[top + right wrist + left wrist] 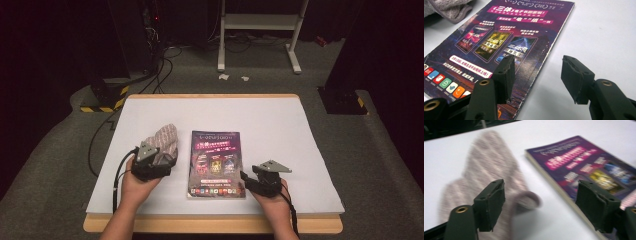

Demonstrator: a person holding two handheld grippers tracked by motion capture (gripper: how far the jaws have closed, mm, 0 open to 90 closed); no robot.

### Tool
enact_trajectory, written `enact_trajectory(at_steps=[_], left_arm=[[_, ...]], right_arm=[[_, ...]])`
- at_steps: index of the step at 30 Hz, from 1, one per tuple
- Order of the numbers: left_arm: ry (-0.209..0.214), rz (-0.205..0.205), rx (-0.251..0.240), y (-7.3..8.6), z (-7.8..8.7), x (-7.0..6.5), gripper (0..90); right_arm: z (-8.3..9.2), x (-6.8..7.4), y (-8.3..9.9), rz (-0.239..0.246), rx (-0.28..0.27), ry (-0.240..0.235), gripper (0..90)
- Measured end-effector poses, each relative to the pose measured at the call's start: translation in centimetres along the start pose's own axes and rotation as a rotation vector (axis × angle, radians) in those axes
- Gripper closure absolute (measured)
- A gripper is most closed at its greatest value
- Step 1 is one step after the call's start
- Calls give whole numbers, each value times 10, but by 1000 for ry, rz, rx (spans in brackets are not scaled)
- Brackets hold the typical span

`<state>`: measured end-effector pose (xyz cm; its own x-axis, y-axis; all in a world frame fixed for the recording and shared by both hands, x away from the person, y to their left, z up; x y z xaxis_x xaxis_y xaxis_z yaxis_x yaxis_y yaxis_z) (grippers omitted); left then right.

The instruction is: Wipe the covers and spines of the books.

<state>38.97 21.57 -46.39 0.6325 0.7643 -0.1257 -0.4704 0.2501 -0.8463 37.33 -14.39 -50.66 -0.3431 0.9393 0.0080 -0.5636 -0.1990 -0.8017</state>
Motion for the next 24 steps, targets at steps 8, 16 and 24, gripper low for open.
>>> enact_trajectory(at_steps=[8, 16, 24], left_arm=[[-57, 37, 162, -17, -38, 45, 183], [-103, 37, 345, 3, -65, 56, 283], [-120, 6, 317, 10, -55, 57, 620]], right_arm=[[-2, 3, 2, 10, 12, -19, 451], [-3, -1, 4, -1, 20, -11, 454], [-4, 1, 7, 6, 25, -10, 453]])
Point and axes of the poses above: each handheld gripper's, and its own axes: z roughly backward along the jaws, y roughly out of its underside, x roughly to its left, the point moved 3 cm from there along -z, roughly forward along the jaws, and after that the axes turned 13 degrees about y, right-handed, at the moved point
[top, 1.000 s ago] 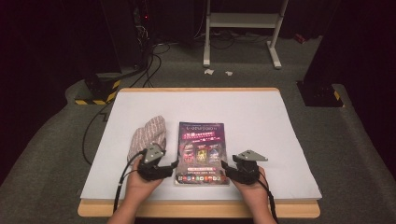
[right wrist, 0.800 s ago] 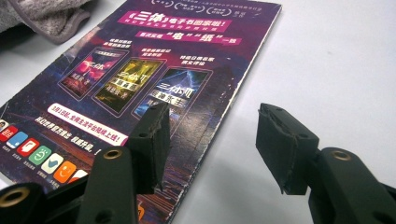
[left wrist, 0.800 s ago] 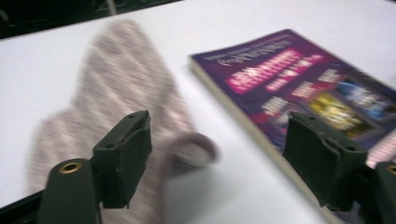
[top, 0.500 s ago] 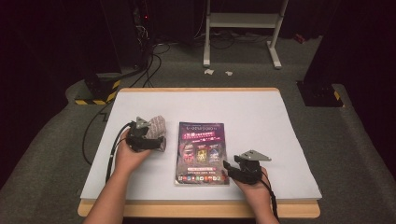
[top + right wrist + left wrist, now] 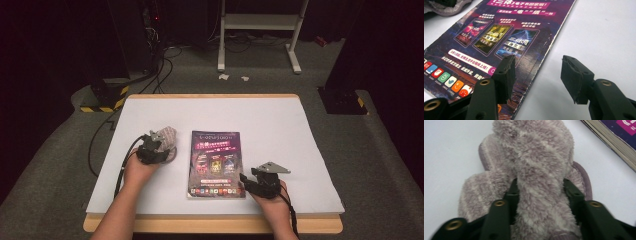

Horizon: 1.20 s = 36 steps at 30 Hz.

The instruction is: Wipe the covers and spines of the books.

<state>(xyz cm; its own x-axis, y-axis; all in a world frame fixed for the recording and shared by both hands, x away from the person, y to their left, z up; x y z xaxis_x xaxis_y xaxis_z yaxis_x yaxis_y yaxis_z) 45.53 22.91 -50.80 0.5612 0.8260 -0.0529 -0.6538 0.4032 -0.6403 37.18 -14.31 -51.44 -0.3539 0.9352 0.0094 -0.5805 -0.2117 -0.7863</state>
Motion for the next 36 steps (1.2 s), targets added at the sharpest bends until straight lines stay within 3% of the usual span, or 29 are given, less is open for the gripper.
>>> enact_trajectory(at_steps=[2, 5, 6, 7, 8, 9, 11, 16, 21, 24, 28, 32, 36], left_arm=[[-1, -5, -42, 5, 5, 0, 658], [33, 21, -129, 12, 16, -3, 674], [33, 21, -129, 12, 16, -3, 674], [62, 30, -197, 16, 28, -9, 674], [62, 30, -197, 16, 28, -9, 674], [77, 24, -250, 18, 38, -16, 674], [92, 17, -284, 20, 45, -23, 674], [120, -11, -305, 22, 56, -37, 672], [169, -31, -317, 24, 60, -50, 672], [190, -41, -340, 21, 65, -58, 671], [213, -67, -362, 16, 71, -68, 670], [226, -89, -355, 14, 70, -75, 667], [242, -113, -339, 14, 69, -83, 666]], right_arm=[[0, 0, 0, 3, -7, 2, 452], [1, 0, -1, 15, -23, 0, 449], [1, 0, -2, 15, -23, -2, 442], [1, -1, -4, 21, -24, -4, 434], [1, -1, -4, 21, -24, -4, 434], [1, -4, -7, 32, -30, 3, 419], [2, -8, -9, 31, -40, 2, 410], [7, -13, -2, 46, -41, 13, 419], [12, -13, 1, 71, -91, 23, 345], [13, -13, 2, 77, -93, 25, 327], [14, -18, 2, 74, -85, 33, 329], [16, -29, 3, 67, -80, 56, 359], [20, -39, 6, 27, -49, 91, 308]])
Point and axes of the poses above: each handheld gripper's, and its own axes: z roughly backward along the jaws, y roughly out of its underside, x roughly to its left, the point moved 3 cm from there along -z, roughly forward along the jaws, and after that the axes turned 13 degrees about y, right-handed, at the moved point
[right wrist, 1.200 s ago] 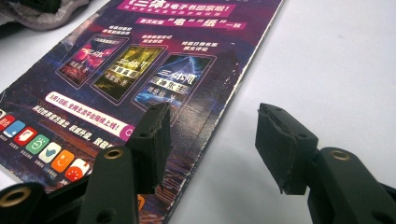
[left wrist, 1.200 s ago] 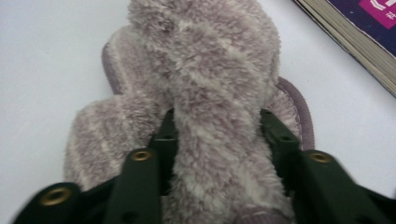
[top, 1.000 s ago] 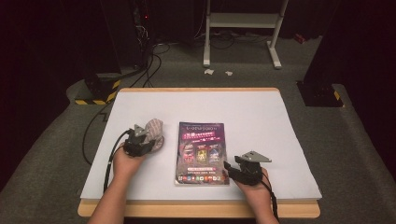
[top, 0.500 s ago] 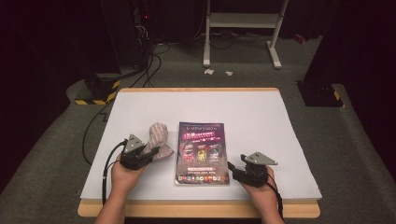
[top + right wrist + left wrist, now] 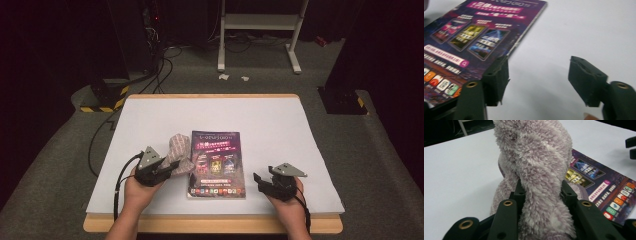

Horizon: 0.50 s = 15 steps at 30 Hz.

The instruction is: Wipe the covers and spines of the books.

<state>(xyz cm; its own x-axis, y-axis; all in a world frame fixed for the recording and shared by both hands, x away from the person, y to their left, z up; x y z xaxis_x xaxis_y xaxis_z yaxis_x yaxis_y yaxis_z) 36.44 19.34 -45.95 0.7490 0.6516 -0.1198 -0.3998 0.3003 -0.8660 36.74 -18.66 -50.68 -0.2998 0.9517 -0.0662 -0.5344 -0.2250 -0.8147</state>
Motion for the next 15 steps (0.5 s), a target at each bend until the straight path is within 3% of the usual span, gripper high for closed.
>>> enact_trajectory(at_steps=[3, 4, 6, 7, 10, 13, 15], left_arm=[[0, -16, 11, -2, -1, -6, 666], [30, -23, 15, -3, -4, -13, 667], [41, -34, 21, -4, -6, -18, 666], [62, -63, 42, -5, -10, -27, 667], [76, -78, 63, -3, -16, -33, 667], [78, -89, 149, 8, -30, -39, 667], [80, -90, 160, 12, -32, -41, 667]], right_arm=[[1, -4, 2, -14, -6, 19, 284], [2, -6, 3, -27, -16, 14, 276], [3, -6, 3, -32, -24, 10, 262], [2, -7, 3, -31, -23, 11, 262], [2, -7, 4, -32, -19, 16, 270], [1, -8, 5, -44, -15, 19, 280], [1, -8, 5, -45, -18, 20, 281]])
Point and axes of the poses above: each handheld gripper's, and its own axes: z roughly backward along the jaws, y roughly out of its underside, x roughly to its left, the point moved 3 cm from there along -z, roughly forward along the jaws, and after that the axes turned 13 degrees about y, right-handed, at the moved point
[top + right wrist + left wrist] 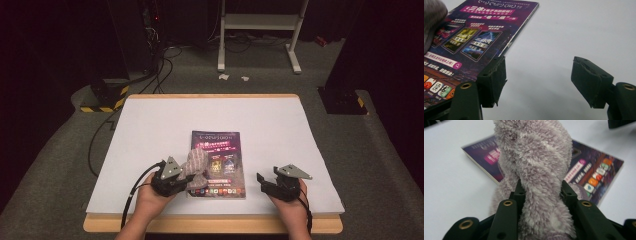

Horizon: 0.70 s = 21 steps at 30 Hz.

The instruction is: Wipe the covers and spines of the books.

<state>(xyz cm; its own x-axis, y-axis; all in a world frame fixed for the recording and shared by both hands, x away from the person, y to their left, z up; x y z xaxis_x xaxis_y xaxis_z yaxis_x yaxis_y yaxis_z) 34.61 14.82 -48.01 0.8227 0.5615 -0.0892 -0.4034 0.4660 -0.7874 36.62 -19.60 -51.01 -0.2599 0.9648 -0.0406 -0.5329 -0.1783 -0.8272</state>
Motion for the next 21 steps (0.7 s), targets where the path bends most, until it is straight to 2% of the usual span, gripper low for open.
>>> enact_trajectory(at_steps=[2, 3, 4, 5, 8, 9, 11, 12, 14, 16, 20, 21], left_arm=[[39, 8, 10, 9, -5, -8, 668], [39, 8, 10, 9, -5, -8, 668], [58, 2, 41, 14, -12, -14, 668], [58, 2, 41, 14, -12, -14, 668], [90, 4, 59, 12, -30, -24, 669], [90, 4, 59, 12, -30, -24, 670], [114, -11, 75, 2, -45, -32, 670], [114, -11, 75, 2, -45, -32, 670], [155, -28, 83, -11, -62, -41, 670], [175, -44, 86, -20, -74, -49, 670], [204, -82, 100, -37, -97, -65, 670], [204, -82, 100, -37, -97, -65, 669]], right_arm=[[0, -2, 1, -18, 0, -4, 288], [0, -2, 1, -18, 0, -4, 288], [0, -4, 2, -26, 5, -6, 295], [0, -4, 2, -26, 5, -6, 295], [-2, -6, 3, -55, 15, -18, 301], [-2, -7, 3, -60, 15, -19, 303], [-2, -7, 3, -63, 14, -21, 305], [-2, -7, 2, -65, 14, -22, 305], [-2, -7, 2, -65, 11, -23, 306], [-2, -7, 2, -66, 12, -23, 306], [-3, -10, 3, -73, 15, -16, 307], [-3, -10, 3, -73, 15, -16, 307]])
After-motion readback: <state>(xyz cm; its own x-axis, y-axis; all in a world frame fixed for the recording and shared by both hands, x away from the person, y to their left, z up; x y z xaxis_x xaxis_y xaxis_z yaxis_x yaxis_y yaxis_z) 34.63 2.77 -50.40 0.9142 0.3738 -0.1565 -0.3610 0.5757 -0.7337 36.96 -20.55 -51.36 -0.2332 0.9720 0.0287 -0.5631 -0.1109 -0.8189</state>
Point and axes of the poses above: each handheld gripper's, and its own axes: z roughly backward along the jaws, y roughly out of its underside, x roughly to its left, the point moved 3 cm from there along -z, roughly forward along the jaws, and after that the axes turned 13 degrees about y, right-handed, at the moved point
